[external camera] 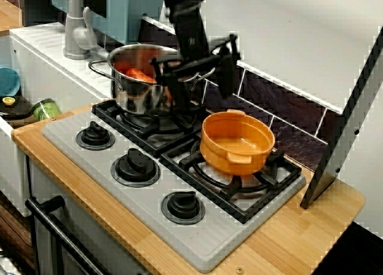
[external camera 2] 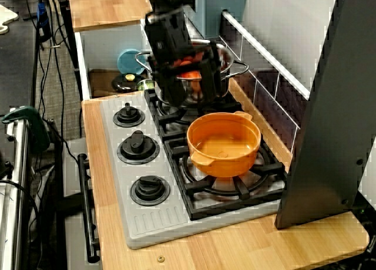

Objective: Lift pot from stove

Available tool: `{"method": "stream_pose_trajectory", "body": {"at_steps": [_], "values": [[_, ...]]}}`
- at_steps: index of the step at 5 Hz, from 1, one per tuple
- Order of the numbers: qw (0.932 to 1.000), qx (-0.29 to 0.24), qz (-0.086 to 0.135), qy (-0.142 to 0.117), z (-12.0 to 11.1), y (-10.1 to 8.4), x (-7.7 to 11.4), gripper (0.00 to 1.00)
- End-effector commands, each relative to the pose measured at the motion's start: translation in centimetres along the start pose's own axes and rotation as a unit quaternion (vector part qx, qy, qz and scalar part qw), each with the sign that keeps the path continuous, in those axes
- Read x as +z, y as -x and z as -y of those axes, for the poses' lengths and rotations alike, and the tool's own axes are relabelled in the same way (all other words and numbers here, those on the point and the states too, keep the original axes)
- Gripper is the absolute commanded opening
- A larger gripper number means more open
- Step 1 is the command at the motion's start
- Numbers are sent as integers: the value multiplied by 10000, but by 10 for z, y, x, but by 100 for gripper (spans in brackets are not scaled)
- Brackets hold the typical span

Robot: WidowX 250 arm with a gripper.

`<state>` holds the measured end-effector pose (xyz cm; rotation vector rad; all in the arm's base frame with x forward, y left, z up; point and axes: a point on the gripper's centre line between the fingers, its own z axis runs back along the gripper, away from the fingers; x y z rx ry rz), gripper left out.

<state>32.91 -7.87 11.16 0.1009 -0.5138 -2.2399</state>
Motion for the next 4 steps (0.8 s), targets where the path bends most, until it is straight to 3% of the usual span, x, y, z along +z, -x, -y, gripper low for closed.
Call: {"method": "stream_pose_trajectory", "body": {"at_steps": [1,4], "values": [[9994,-263,-203,25,3,3,-8,100],[9990,416,19,136,7,-4,-14,100]]}}
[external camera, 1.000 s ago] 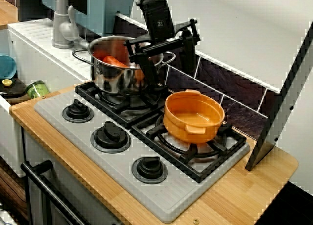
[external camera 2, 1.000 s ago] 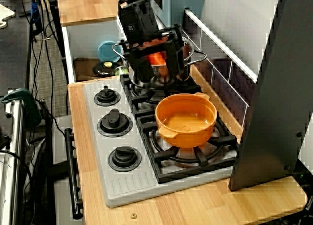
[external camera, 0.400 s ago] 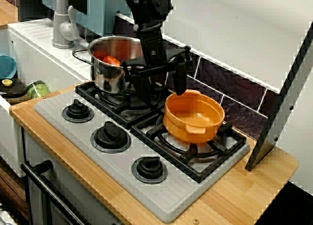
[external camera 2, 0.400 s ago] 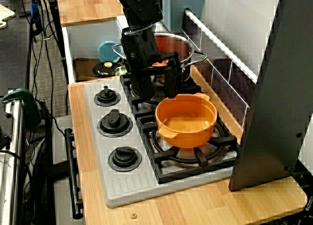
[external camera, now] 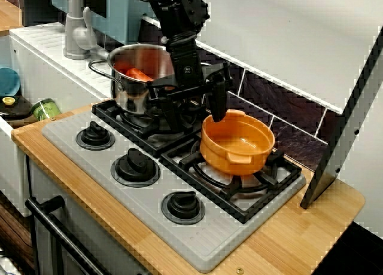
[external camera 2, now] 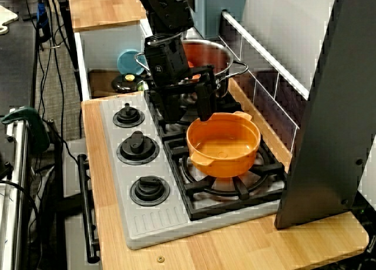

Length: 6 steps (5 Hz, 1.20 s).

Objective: Lift pot from stove

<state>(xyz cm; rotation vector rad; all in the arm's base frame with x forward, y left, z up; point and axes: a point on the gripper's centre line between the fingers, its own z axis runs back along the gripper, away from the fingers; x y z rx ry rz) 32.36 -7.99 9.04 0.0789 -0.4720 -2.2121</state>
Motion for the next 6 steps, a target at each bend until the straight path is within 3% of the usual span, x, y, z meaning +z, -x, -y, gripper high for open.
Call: {"method": "stream_pose_trajectory", "body": {"at_steps": [1,6], "values": [[9990,426,161,-24,-5,-7,4,100],[9985,520,-123,-98,2,-9,-17,100]]}}
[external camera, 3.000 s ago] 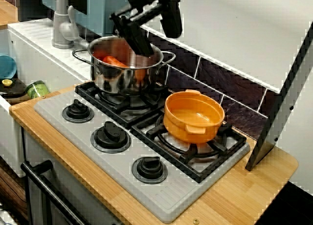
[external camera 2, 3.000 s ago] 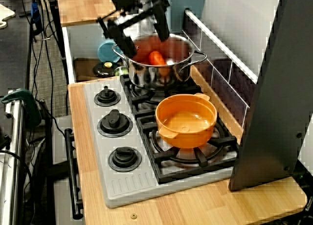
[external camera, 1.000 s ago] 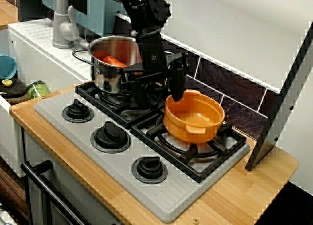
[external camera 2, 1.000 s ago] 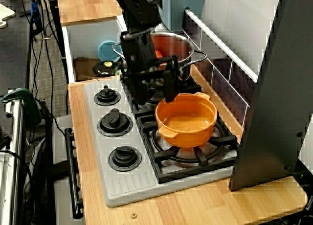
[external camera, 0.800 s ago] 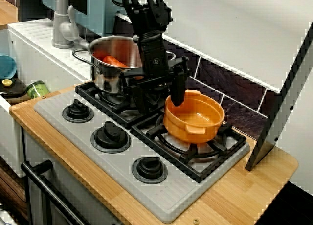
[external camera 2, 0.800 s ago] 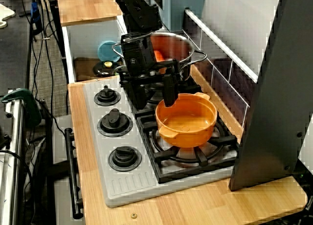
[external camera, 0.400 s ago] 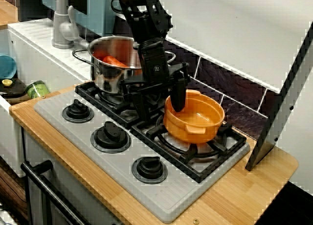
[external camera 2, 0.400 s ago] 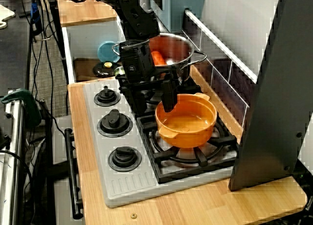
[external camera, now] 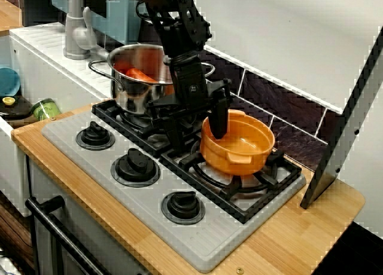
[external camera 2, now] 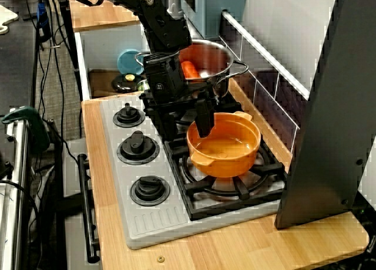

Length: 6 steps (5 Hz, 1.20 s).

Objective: Lift pot from stove

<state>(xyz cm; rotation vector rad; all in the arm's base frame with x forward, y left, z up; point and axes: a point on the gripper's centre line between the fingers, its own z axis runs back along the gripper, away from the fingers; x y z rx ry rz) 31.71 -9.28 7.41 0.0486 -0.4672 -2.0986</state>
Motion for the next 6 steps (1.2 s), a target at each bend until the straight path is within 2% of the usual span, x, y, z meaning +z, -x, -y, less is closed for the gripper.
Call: {"method": "stream_pose_trajectory", "body": {"at_steps": [1,2,3,6], "values": [[9998,-61,-169,-82,-1,6,-3,100],[9997,-59,-241,-78,-1,9,-7,100],[9994,-139,-300,-136,-1,13,-8,0],[9998,0,-216,-40,-6,23,-8,0]]}}
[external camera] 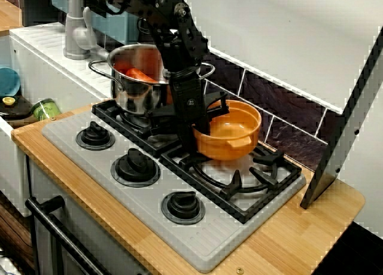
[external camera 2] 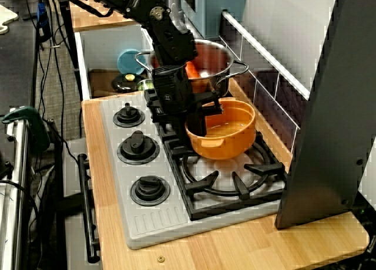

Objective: Lift pot from stove

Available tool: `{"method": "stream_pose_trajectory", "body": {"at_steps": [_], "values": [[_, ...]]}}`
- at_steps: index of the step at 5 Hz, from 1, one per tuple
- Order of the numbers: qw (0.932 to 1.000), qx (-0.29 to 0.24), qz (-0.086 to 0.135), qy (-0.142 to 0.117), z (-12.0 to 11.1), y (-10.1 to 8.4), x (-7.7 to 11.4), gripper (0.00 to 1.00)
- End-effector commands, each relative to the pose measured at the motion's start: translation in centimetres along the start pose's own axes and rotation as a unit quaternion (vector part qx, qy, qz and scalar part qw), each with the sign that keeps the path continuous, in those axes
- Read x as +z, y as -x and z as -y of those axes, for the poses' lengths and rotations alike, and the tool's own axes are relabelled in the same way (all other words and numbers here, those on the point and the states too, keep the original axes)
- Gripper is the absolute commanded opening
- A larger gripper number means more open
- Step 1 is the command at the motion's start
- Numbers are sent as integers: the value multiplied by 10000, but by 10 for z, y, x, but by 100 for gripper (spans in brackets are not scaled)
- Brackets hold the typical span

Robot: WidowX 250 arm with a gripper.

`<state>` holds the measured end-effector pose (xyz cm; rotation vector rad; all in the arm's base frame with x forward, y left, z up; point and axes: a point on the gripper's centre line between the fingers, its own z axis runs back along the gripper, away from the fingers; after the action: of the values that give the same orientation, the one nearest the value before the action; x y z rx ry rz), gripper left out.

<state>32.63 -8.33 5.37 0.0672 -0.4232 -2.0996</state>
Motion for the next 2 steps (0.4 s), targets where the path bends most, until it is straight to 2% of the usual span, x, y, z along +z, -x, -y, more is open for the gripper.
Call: {"method": "stream_pose_trajectory", "body": {"at_steps": [1,2], "values": [[10000,14,-7,-94,-9,8,11,0],[9999,38,79,-71,-10,8,17,0]]}}
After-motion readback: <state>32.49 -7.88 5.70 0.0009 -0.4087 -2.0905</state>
